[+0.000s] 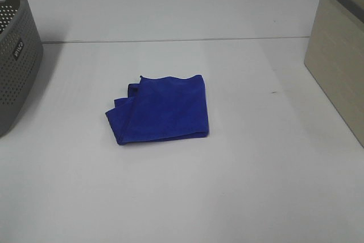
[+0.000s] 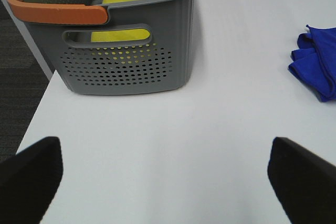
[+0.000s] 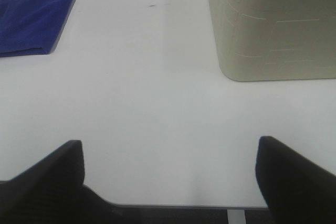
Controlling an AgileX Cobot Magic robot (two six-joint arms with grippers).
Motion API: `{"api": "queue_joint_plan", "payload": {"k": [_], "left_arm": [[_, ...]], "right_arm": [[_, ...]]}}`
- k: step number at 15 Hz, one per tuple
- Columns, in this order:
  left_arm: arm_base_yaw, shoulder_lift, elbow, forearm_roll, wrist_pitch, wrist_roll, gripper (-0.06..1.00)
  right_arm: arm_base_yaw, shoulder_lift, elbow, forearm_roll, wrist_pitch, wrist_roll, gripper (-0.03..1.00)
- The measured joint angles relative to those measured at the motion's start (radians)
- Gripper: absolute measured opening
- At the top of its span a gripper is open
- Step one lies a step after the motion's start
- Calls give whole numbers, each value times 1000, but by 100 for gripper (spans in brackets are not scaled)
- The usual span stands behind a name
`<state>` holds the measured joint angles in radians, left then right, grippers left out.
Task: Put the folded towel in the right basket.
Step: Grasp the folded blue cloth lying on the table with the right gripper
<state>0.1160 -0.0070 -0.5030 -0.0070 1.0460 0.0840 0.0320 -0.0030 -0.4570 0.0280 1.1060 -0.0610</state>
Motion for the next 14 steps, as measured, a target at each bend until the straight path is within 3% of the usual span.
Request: {"api": "queue_joint_plan", "payload": {"k": [14], "left_arm": [[0, 0, 0, 0, 0, 0, 99]], "right_arm": [[0, 0, 0, 0, 0, 1, 84]]}}
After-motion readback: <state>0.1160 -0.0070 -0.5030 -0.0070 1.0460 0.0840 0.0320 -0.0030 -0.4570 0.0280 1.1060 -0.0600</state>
